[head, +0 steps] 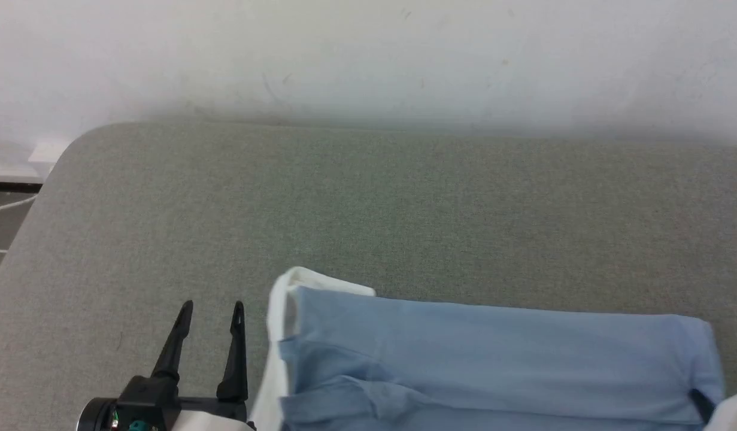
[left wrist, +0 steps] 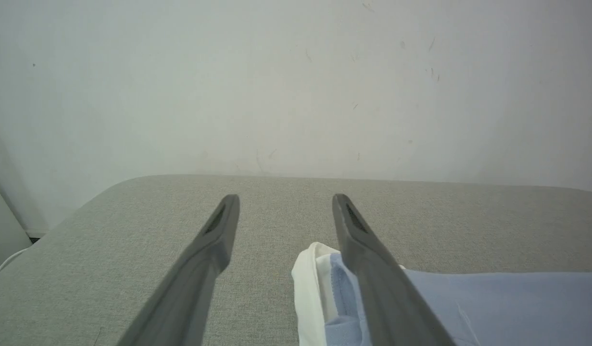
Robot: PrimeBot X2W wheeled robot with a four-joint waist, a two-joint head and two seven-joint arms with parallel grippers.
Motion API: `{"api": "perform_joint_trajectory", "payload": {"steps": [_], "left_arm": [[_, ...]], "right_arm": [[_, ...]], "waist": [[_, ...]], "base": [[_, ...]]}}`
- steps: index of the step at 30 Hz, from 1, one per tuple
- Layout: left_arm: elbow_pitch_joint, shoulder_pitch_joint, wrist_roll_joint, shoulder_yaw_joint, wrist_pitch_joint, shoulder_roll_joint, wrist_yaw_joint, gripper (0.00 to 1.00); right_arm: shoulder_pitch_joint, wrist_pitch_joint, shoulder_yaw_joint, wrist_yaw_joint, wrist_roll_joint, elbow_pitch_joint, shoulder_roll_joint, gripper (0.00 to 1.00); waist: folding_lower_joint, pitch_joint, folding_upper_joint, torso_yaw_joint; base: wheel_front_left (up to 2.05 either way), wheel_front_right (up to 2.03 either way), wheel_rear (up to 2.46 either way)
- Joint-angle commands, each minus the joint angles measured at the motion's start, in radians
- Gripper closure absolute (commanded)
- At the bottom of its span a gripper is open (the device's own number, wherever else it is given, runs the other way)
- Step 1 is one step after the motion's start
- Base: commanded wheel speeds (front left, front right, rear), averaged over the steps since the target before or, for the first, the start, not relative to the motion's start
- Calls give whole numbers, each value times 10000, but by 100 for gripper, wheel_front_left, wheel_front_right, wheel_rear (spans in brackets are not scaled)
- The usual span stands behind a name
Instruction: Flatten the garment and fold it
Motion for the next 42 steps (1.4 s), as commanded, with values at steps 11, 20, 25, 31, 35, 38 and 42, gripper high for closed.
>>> {"api": "perform_joint_trajectory", "payload": {"steps": [11, 20, 25, 31, 35, 38, 42], "left_arm": [[138, 306, 49, 211, -47, -163, -211, 0], [214, 431, 51, 156, -47, -219, -244, 0], [295, 373, -23, 75, -47, -237, -266, 0], [387, 313, -118, -78, -47, -251, -253, 0], [434, 272, -134, -132, -47, -254, -263, 0], [443, 245, -153, -143, -47, -255, -257, 0], [463, 214, -173, -171, -47, -256, -260, 0]], "right_arm": [[-106, 314, -317, -32, -577, -636, -1072, 100], [668, 1998, 964, -32, -135, -3618, -1142, 100], [948, 2975, 2059, -32, 452, -5124, -978, 100], [693, 3572, 3702, -32, 1131, -6216, -579, 100], [162, 3675, 4804, -32, 1521, -6330, -265, 100], [-161, 3658, 5251, -32, 1626, -6185, -52, 100], [-958, 3503, 6164, -32, 1510, -5622, 167, 100]], "waist": [[-1, -444, 0, -185], [-1, -560, 0, -240], [-1, -508, 0, -132], [-1, -458, 0, 180], [-1, -434, 0, 446], [-1, -416, 0, 578], [-1, -349, 0, 844]], "base": [[0, 0, 0], [0, 0, 0], [0, 0, 0], [0, 0, 0], [0, 0, 0], [0, 0, 0], [0, 0, 0]]}}
